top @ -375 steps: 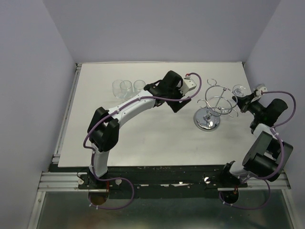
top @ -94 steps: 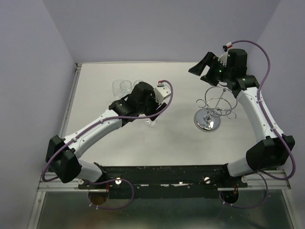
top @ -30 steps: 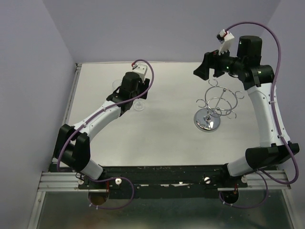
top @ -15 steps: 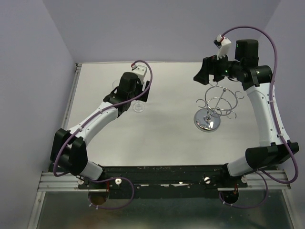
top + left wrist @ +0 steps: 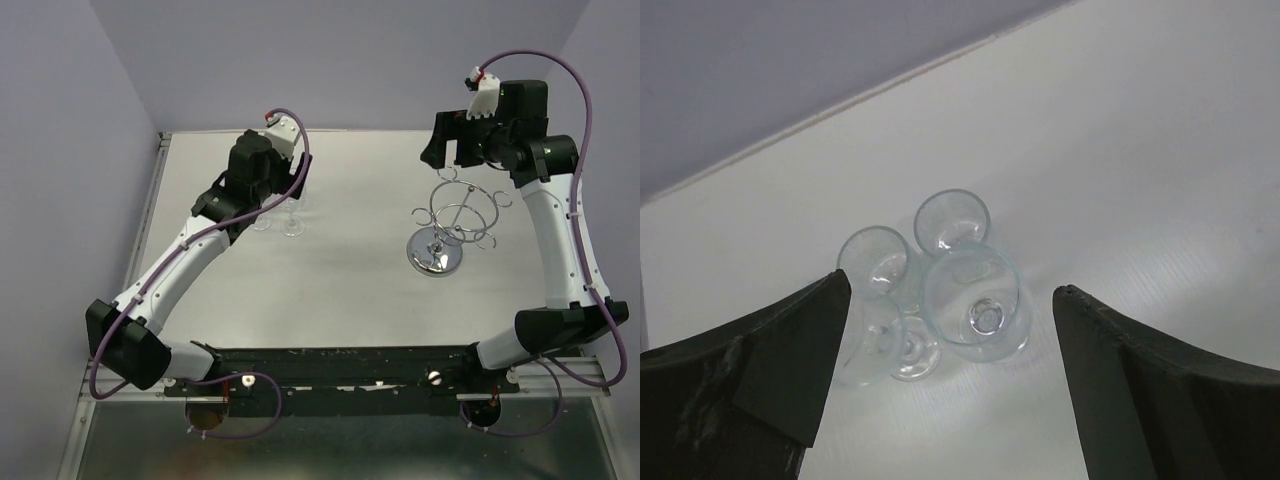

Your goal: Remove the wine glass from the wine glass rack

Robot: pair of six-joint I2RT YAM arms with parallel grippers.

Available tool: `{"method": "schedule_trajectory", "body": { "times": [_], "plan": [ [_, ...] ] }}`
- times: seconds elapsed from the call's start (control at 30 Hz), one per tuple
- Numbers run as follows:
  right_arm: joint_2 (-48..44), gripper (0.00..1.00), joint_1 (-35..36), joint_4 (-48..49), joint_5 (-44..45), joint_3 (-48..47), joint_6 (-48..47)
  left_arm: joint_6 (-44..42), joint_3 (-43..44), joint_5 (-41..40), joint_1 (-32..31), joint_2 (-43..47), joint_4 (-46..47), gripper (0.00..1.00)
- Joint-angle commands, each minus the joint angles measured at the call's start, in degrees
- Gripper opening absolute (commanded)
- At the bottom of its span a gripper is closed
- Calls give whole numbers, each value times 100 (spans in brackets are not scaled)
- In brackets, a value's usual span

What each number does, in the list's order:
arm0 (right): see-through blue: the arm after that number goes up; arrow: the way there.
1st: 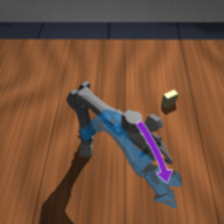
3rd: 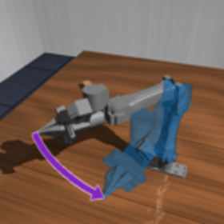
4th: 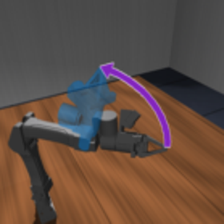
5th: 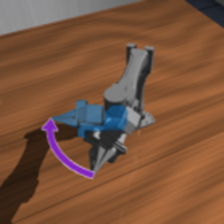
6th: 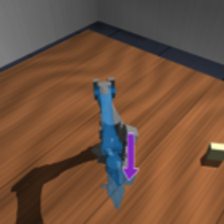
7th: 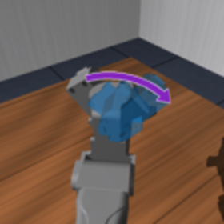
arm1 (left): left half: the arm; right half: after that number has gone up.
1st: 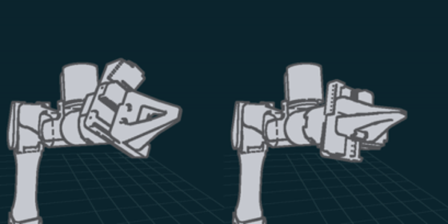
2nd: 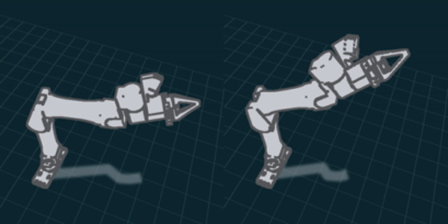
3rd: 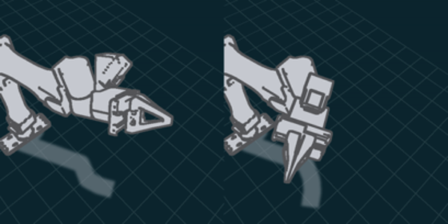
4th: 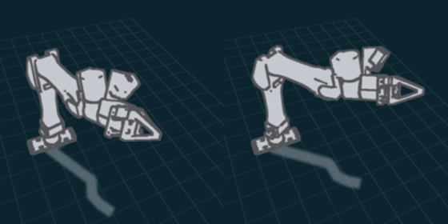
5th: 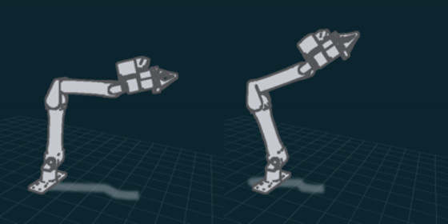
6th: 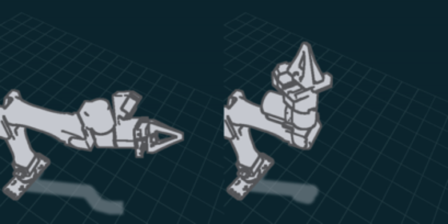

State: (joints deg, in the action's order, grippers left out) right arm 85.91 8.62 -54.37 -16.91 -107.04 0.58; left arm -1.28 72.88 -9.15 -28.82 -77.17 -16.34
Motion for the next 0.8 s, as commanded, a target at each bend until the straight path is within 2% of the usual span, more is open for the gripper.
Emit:
{"method": "schedule_trajectory", "body": {
  "times": [0.0, 0.17, 0.37, 0.47, 0.77],
  "plan": [
    [13, 100, 8, -670, 1249, -675, 145, -618, 892, -104, 43, 167, -246, 99],
    [154, 100, 8, -787, 2023, -1441, 4, -769, 2227, -18, 104, -157, -816, 99],
    [154, 100, 8, -276, 2534, -1512, 4, 91, 3898, -105, 157, -965, -2012, 99],
    [137, 100, 8, -171, 2832, -1355, -321, 452, 4488, -8, 166, -1370, -2487, 99],
    [-48, 100, 8, -144, 2710, -1275, -524, 567, 3918, 1221, 157, -1327, -2523, 99]
  ]
}}
